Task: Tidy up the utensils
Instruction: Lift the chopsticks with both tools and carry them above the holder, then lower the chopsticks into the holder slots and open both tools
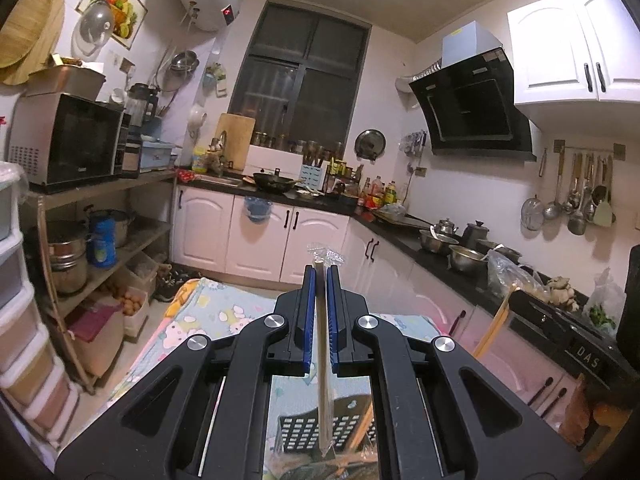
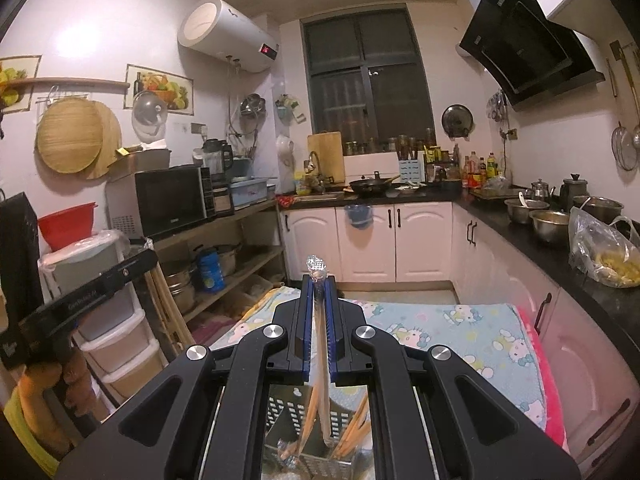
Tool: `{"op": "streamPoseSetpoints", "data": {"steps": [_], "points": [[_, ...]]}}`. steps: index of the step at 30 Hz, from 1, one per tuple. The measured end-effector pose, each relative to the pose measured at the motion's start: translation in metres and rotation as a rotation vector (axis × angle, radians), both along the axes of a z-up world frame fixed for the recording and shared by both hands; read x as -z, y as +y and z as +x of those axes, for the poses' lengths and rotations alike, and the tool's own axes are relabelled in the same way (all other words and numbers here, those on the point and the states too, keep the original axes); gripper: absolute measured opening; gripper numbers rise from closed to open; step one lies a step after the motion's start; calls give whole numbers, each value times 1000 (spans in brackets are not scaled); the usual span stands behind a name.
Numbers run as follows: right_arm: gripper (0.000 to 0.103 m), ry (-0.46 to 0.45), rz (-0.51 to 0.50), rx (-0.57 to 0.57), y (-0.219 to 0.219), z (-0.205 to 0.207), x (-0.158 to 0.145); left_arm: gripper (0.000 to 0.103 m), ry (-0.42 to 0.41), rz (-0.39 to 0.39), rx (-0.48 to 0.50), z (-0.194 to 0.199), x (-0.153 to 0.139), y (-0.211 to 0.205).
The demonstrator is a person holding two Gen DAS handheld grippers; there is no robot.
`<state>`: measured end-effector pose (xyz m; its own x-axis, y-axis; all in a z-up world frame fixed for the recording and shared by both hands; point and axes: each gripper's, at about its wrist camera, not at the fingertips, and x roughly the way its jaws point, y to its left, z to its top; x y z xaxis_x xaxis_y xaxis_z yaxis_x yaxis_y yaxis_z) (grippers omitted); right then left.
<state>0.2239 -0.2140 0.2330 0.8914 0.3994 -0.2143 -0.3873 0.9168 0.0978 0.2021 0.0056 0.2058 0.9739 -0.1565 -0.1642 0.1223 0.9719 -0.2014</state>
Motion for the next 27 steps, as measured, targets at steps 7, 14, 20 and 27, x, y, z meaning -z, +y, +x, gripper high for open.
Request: {"op": "streamPoseSetpoints", "data": {"steps": [7, 14, 20, 27], "points": [[6, 23, 9, 10, 4, 17, 16, 2, -3, 38, -26, 16, 19, -12], [6, 60, -3, 4, 17, 35, 39, 2, 46, 68, -17, 31, 42, -22], [6, 88, -4, 6, 21, 45, 58, 2, 77, 74, -8, 40, 58, -25], [6, 137, -13, 8, 26, 55, 81, 2, 106, 62, -2, 44, 75, -25]]}}
